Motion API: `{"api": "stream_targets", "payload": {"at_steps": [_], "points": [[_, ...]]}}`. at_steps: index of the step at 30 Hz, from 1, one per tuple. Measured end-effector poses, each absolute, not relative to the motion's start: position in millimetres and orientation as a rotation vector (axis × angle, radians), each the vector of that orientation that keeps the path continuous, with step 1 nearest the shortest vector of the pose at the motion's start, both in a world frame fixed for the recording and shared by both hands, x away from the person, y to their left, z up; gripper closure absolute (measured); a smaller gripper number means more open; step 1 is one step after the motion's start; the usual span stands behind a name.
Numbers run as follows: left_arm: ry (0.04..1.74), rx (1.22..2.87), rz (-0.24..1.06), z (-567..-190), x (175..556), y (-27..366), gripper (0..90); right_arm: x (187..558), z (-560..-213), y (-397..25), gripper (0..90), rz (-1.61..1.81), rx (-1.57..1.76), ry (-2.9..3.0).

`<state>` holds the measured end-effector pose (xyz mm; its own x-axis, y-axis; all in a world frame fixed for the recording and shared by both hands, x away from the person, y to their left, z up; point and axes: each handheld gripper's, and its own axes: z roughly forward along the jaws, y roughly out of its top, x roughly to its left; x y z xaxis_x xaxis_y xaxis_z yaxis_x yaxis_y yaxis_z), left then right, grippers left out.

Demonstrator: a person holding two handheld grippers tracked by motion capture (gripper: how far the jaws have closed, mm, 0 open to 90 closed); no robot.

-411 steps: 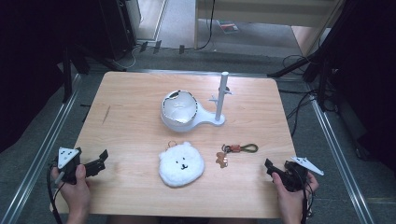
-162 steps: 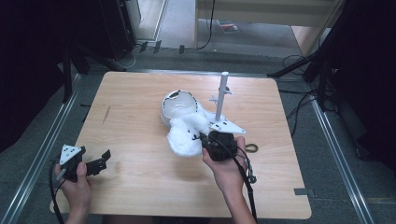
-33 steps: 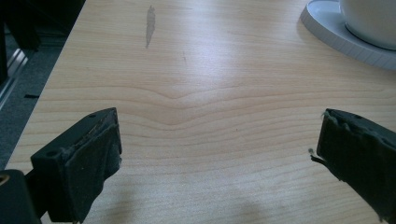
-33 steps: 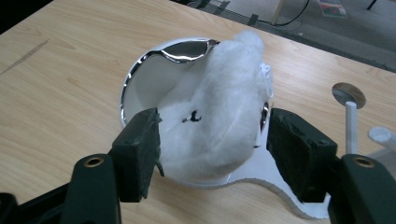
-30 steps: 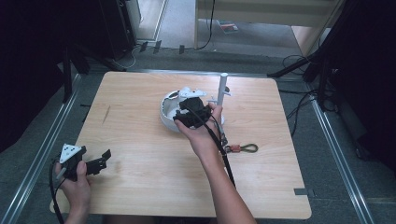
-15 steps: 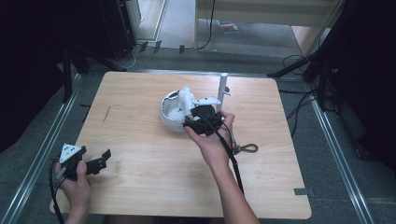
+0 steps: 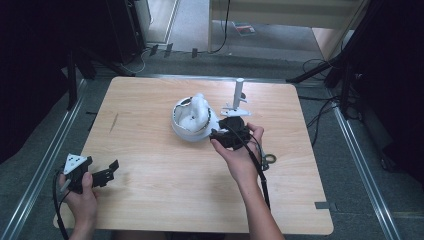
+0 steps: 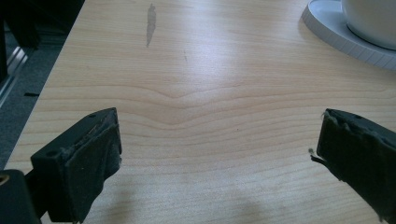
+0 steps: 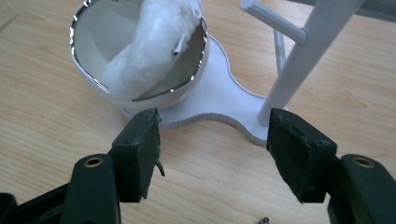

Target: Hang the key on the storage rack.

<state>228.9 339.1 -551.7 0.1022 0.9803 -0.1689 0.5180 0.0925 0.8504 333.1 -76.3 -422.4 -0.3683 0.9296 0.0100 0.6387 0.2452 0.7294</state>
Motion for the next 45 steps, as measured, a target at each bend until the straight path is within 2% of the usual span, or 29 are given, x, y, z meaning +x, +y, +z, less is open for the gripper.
{"api": "stream_targets", "payload": {"at_steps": [22, 45], "points": [[1.531, 1.543, 0.697, -552, 229, 339, 0.5, 340, -456, -112, 42.6, 0.73, 1.612, 2.158], [1.531, 1.541, 0.696, -552, 229, 339, 0.5, 345, -481, -132, 48.2, 0.57, 1.744, 2.197]]}}
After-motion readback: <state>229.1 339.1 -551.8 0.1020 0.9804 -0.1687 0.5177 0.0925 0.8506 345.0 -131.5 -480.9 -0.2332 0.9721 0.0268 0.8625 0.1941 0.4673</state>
